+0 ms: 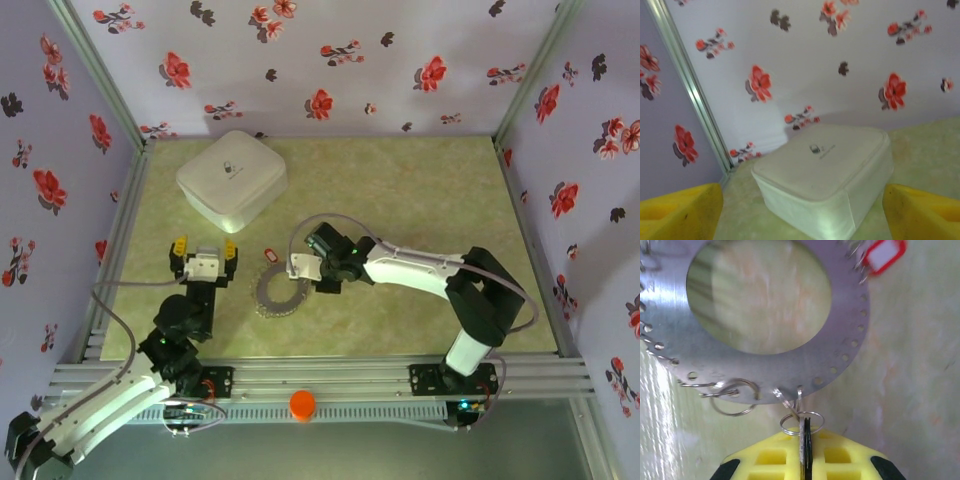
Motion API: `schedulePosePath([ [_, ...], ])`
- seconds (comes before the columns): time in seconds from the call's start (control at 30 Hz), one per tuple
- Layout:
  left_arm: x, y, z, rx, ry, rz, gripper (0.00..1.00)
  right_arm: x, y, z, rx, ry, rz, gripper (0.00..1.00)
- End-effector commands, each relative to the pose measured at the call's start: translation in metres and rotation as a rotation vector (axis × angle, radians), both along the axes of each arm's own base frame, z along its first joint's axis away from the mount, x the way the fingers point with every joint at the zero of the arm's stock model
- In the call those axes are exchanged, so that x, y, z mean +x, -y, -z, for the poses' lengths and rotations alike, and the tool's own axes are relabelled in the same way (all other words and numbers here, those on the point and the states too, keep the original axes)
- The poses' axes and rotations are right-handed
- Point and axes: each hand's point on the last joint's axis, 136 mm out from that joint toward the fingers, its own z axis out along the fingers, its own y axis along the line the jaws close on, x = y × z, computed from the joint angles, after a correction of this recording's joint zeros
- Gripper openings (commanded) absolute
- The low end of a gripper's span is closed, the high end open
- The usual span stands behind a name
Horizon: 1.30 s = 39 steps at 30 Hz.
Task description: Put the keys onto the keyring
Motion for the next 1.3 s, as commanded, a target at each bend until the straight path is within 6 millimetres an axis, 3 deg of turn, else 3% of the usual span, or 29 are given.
schedulePosePath([
  [0.0, 0.007, 0.005, 0.004, -0.027, -0.049, 0.023, 0.83, 0.003, 0.023, 0.016, -0.147, 0.014, -0.005, 0.13],
  [0.13, 0.015, 0.001, 0.010, -0.036, -0.077, -0.001, 0.83, 0.006, 0.033, 0.022, -0.194, 0.024, -0.002, 0.27],
  [0.23, 0.021, -0.007, 0.017, -0.057, -0.110, -0.034, 0.84, 0.007, 0.032, 0.014, -0.159, 0.016, 0.014, 0.31],
  [0.33, 0.028, -0.021, 0.028, -0.083, -0.156, -0.092, 0.86, 0.009, 0.018, -0.018, 0.018, 0.000, 0.060, 0.34],
  [0.4, 0.032, -0.026, 0.033, -0.095, -0.181, -0.119, 0.86, 0.016, 0.011, -0.058, 0.222, 0.005, 0.122, 0.36],
  [0.47, 0.035, -0.028, 0.038, -0.099, -0.208, -0.139, 0.86, 0.029, 0.018, -0.094, 0.385, 0.024, 0.228, 0.41],
  [0.57, 0.041, -0.031, 0.040, -0.088, -0.223, -0.161, 0.86, 0.054, 0.055, -0.140, 0.555, 0.134, 0.432, 0.50],
  [0.63, 0.044, -0.035, 0.042, -0.077, -0.224, -0.183, 0.86, 0.076, 0.097, -0.160, 0.623, 0.251, 0.641, 0.59],
  [0.7, 0.047, -0.046, 0.045, -0.073, -0.223, -0.238, 0.86, 0.100, 0.162, -0.174, 0.654, 0.379, 0.940, 0.69],
  [0.8, 0.051, -0.065, 0.052, -0.071, -0.238, -0.320, 0.86, 0.112, 0.246, -0.169, 0.708, 0.421, 1.279, 0.73],
  [0.97, 0.052, -0.093, 0.061, -0.099, -0.239, -0.419, 0.87, 0.109, 0.343, -0.125, 0.684, 0.551, 1.605, 0.75],
  [1.07, 0.054, -0.101, 0.065, -0.127, -0.228, -0.423, 0.87, 0.112, 0.361, -0.102, 0.698, 0.591, 1.645, 0.74],
  [1.27, 0.067, -0.105, 0.084, -0.134, -0.267, -0.408, 0.87, 0.128, 0.360, -0.058, 0.708, 0.624, 1.616, 0.74],
])
